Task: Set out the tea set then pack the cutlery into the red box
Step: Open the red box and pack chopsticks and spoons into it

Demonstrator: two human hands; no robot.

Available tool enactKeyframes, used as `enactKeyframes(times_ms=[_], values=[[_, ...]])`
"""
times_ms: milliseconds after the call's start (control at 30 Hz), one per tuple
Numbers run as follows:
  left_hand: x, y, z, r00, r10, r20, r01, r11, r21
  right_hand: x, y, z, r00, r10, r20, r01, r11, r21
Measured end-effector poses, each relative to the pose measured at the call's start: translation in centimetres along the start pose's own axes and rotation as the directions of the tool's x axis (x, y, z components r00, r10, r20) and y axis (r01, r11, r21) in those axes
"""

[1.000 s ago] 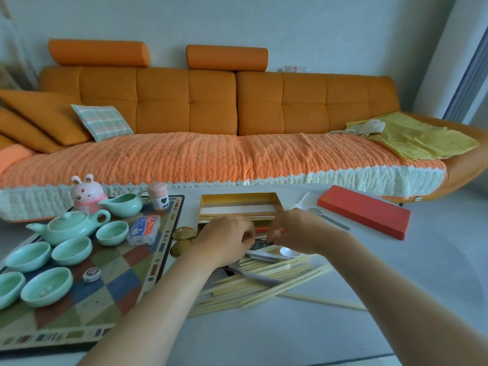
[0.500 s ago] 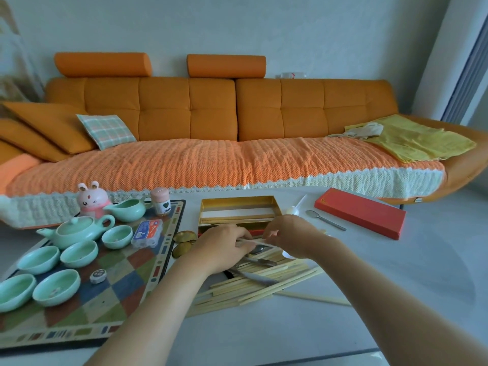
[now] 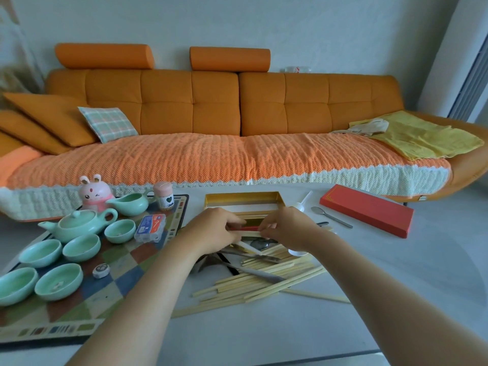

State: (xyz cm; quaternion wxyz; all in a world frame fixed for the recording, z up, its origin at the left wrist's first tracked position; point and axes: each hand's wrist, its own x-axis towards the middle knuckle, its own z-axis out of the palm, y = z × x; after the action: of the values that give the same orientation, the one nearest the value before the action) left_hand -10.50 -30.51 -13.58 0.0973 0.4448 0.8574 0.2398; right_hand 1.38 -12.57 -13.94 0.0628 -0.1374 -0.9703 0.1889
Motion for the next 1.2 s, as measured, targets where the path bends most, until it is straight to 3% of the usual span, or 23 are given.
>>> enactKeyframes(times_ms=[167, 333, 500, 633, 767, 867, 1000, 1200], values=[[-0.4, -0.5, -0.2, 1.000, 0.004, -0.012, -0.003, 0.998, 0.056, 0.6, -0.5, 0.3, 1.000, -0.003, -0.023, 0.004, 0.998, 0.068], [0.0, -1.2, -0.8, 0.969, 0.074, -0.234, -0.056, 0.995, 0.086, 0.7, -0.9, 0.0, 0.997, 0.010, -0.075, 0.005, 0.981, 0.193], [1.3, -3.5, -2.0, 0.910, 0.022, -0.413, -0.031, 0.999, -0.013, 2.1, 0.1, -0.4, 0.980, 0.005, -0.201, 0.028, 0.986, 0.162], [2.8, -4.7, -0.9, 0.862, 0.078, -0.502, -0.003, 0.989, 0.148, 4.4, 0.7, 0.0, 0.956, 0.009, -0.295, 0.013, 0.997, 0.073], [3.7, -5.0, -0.1, 0.889, 0.192, -0.415, -0.062, 0.950, 0.306, 6.6, 1.2, 0.5, 0.966, 0.034, -0.258, -0.073, 0.987, -0.144], [4.1, -5.0, 0.6, 0.946, 0.176, -0.272, -0.088, 0.948, 0.306, 7.8, 1.1, 0.5, 0.976, 0.106, -0.189, -0.143, 0.971, -0.192], [4.6, -5.6, 1.3, 0.991, 0.099, -0.092, -0.055, 0.917, 0.395, 9.1, 1.1, 0.9, 0.978, 0.132, -0.160, -0.151, 0.981, -0.119], [5.0, -5.2, 1.6, 0.996, 0.055, -0.077, -0.015, 0.897, 0.441, 9.0, 0.7, 1.1, 0.983, 0.104, -0.152, -0.092, 0.992, 0.085]])
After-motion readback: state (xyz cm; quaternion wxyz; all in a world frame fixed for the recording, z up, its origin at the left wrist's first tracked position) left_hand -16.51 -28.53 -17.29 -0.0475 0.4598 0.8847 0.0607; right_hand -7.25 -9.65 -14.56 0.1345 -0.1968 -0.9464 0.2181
